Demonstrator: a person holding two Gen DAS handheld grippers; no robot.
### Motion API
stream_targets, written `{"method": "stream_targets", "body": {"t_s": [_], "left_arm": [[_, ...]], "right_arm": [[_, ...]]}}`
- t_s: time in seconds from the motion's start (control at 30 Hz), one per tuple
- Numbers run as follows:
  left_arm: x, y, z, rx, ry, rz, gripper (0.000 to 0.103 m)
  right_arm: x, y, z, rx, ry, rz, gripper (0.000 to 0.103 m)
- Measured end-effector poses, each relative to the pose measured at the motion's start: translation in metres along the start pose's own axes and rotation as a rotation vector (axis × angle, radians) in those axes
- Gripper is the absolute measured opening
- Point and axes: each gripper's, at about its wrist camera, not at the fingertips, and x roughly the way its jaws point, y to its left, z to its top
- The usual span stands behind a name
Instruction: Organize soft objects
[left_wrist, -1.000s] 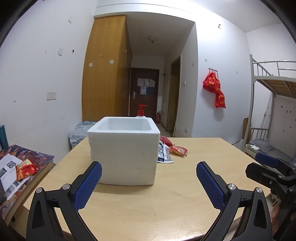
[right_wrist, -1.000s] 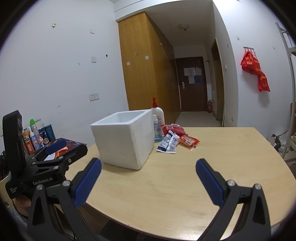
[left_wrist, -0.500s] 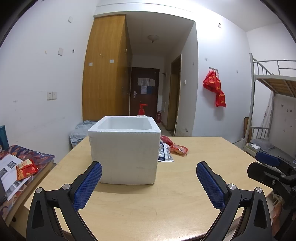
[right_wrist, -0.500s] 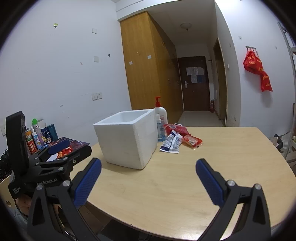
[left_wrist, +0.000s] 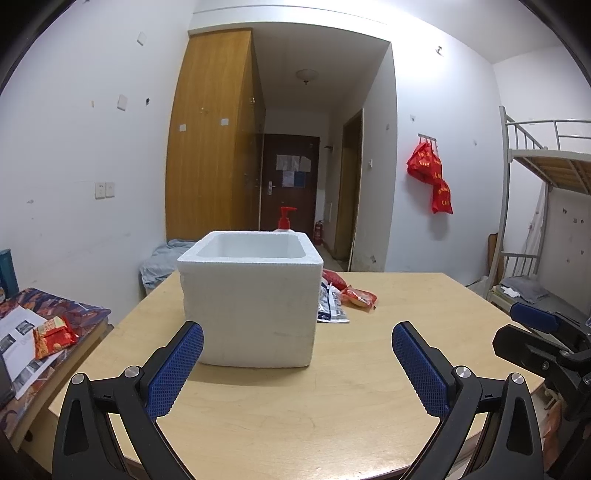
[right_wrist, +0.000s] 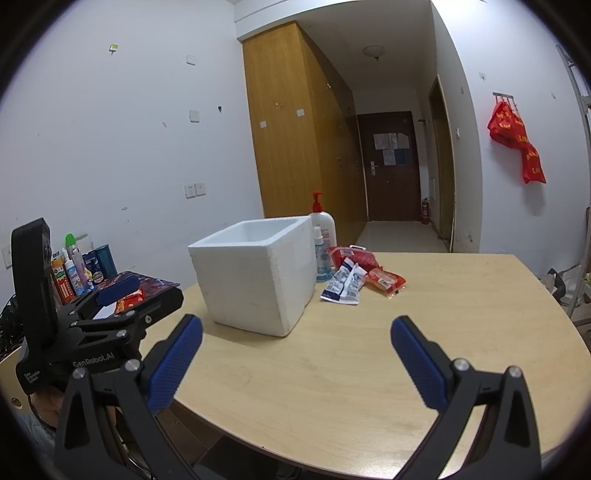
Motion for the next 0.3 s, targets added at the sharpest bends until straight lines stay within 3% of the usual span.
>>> {"method": "stream_targets", "body": {"t_s": [0.3], "left_arm": [[-0.0012, -0.0015, 0.0010, -0.002, -0.002, 0.005, 0.102]], "right_arm": [[0.0012, -0.0015, 0.0005, 0.005, 0.003, -0.001, 0.103]]}}
